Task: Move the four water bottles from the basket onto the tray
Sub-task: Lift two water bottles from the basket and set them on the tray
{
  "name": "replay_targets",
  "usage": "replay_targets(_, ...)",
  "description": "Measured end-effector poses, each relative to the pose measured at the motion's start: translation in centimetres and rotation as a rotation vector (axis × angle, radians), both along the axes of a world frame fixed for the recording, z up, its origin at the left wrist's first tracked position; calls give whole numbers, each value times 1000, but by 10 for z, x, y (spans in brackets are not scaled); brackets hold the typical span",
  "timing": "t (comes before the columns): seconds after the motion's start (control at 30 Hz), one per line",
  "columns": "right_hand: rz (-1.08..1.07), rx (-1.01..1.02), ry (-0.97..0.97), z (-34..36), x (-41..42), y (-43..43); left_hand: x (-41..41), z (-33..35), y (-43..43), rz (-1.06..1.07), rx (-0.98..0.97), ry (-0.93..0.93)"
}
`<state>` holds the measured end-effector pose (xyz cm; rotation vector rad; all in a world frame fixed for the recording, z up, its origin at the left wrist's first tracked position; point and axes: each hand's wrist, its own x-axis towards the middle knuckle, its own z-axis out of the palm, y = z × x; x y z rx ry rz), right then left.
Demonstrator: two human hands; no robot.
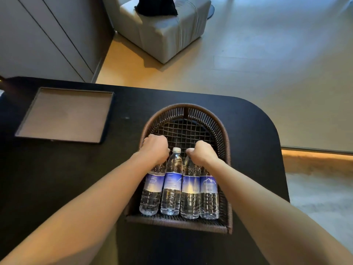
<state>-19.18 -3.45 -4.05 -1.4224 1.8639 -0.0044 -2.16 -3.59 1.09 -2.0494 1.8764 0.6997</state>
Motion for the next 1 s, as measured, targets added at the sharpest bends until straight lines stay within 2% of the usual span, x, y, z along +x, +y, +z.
replay_targets(0.13, -66, -72, -135, 25, -10, 19, 23, 22, 24, 210, -86, 285)
replay_targets(0.37, -243, -281, -425, 66, -16, 75, 65, 37, 77, 404, -246, 656)
replay_targets(0.7, 21, -579, -432, 105, -2, 123, 93, 51, 125, 382, -433, 835)
replay_targets(1.0, -16, -776, -434, 187, 46, 71, 159, 121, 85, 395, -670, 1015)
